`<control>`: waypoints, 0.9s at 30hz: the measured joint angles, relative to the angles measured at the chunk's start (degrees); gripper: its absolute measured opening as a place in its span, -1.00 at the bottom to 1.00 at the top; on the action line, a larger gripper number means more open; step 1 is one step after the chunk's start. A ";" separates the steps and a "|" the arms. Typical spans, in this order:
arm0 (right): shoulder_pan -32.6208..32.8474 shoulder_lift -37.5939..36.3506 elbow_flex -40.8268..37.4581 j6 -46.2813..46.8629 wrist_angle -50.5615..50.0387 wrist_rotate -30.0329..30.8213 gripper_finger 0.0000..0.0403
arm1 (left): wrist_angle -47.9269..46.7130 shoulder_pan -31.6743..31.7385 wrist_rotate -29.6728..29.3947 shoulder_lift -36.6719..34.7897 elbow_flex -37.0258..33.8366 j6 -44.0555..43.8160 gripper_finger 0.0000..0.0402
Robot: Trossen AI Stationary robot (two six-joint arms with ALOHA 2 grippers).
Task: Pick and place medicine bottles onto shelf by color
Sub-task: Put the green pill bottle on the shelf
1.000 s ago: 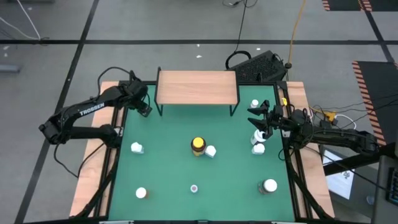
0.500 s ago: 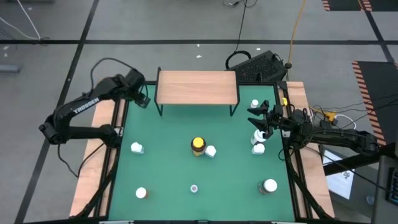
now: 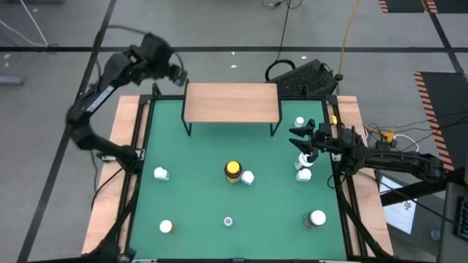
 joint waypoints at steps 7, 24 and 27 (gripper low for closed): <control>0.00 -0.01 0.00 -1.13 -0.42 1.63 0.12 | -6.03 0.00 0.07 14.63 15.17 1.75 0.05; -0.02 0.00 0.00 -1.50 -0.98 1.67 0.12 | -15.78 0.09 6.16 26.07 19.91 2.97 0.05; -0.02 0.00 0.00 -1.50 -0.98 1.67 0.12 | -15.66 0.09 6.21 26.07 19.88 2.30 0.05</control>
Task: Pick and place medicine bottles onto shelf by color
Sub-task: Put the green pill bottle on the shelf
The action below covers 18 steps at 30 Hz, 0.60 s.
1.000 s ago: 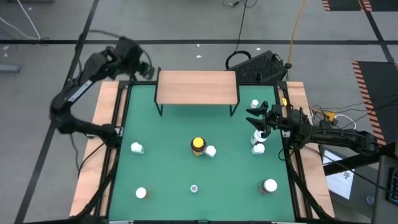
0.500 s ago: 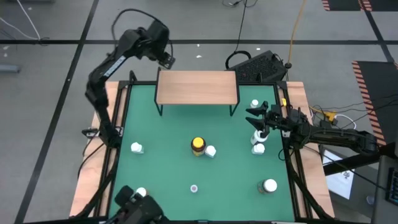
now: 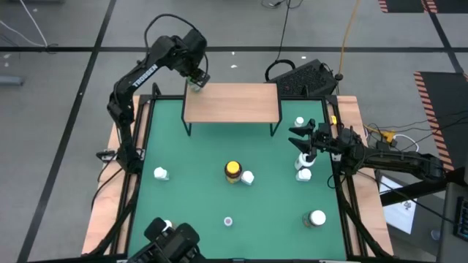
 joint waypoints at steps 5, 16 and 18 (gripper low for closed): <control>0.00 0.00 0.00 0.23 0.00 0.00 0.12 | 0.08 0.00 0.10 0.00 -0.02 -0.84 0.09; 0.00 0.00 0.00 0.59 0.02 0.00 0.12 | 0.17 -0.20 0.15 0.00 -0.09 -1.96 0.24; 0.00 0.00 0.00 0.44 0.00 -0.01 0.12 | 0.19 -0.20 0.15 0.00 -0.09 -1.88 0.24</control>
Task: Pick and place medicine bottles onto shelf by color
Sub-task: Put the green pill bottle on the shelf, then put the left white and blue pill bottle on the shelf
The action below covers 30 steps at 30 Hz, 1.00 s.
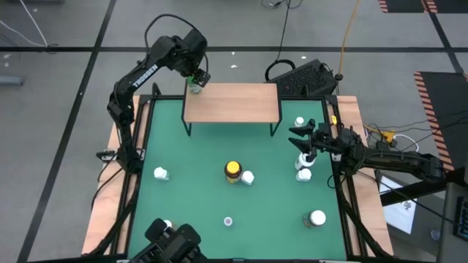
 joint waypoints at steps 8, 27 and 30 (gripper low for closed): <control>0.00 0.00 0.00 -0.52 0.02 0.01 0.12 | -1.82 -1.00 -0.04 -4.13 -0.11 4.58 0.25; 1.00 0.13 0.00 2.54 -3.72 -0.44 0.12 | -4.26 -38.93 0.98 -36.98 -41.36 -25.05 0.25; 1.88 0.13 0.00 1.18 -2.88 -0.44 0.12 | -4.42 -47.30 3.36 -40.81 -49.31 -32.23 0.25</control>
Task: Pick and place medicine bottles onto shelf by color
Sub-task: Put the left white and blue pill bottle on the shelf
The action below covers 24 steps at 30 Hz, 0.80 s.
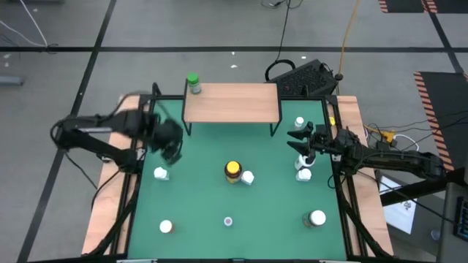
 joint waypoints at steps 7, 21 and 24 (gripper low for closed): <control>0.87 0.00 -0.02 -4.51 6.05 -0.02 0.12 | 0.01 -12.71 1.54 -3.04 -14.07 -5.44 0.25; 0.85 0.00 -0.02 -8.47 7.50 0.00 0.12 | 9.09 -14.84 6.85 -2.69 -26.40 -2.33 0.25; 0.85 0.02 0.00 -8.41 6.44 0.00 0.12 | 8.83 -14.82 6.85 -2.69 -27.62 -2.06 0.25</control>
